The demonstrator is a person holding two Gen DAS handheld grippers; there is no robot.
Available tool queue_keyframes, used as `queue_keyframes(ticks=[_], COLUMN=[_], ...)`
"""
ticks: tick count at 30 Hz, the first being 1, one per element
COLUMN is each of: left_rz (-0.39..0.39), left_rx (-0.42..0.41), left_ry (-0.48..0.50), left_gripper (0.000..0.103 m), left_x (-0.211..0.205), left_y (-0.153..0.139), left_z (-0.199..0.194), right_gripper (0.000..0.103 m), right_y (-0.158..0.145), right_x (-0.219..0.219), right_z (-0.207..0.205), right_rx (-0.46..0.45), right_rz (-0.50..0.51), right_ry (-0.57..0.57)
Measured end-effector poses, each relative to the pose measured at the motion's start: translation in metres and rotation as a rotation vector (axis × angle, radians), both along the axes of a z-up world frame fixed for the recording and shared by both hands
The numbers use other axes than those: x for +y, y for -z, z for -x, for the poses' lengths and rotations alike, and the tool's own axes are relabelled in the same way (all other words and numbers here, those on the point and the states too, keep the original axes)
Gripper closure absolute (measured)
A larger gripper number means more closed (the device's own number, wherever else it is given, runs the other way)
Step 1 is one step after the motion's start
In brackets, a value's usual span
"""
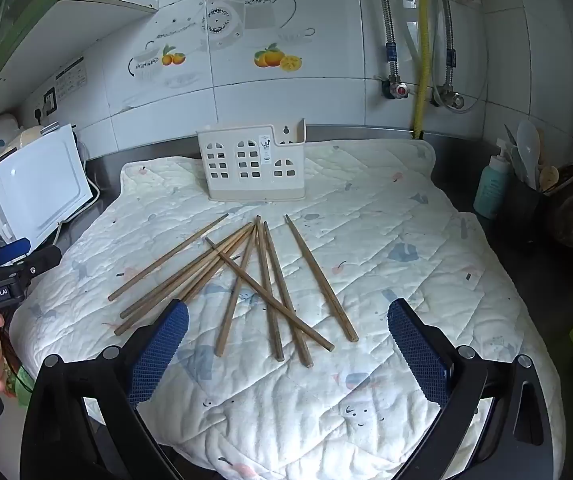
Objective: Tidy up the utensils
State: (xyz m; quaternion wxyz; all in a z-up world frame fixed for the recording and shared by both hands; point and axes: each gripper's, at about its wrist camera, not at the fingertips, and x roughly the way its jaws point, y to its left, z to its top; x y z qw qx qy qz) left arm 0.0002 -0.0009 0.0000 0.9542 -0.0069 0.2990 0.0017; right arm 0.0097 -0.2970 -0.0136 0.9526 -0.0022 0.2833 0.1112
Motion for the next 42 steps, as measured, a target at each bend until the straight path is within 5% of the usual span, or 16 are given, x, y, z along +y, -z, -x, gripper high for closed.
queue_keyframes(ticks=[42], left_rz=[-0.033], left_rx=[-0.017], left_ry=[0.013], left_gripper=[0.005], left_x=[-0.0039], left_y=[-0.0016], left_z=[0.0029], right_gripper=[0.006], right_y=[-0.0059], right_x=[0.0008], right_z=[0.0008], right_rx=[-0.015], right_rz=[-0.027], right_ry=[-0.028])
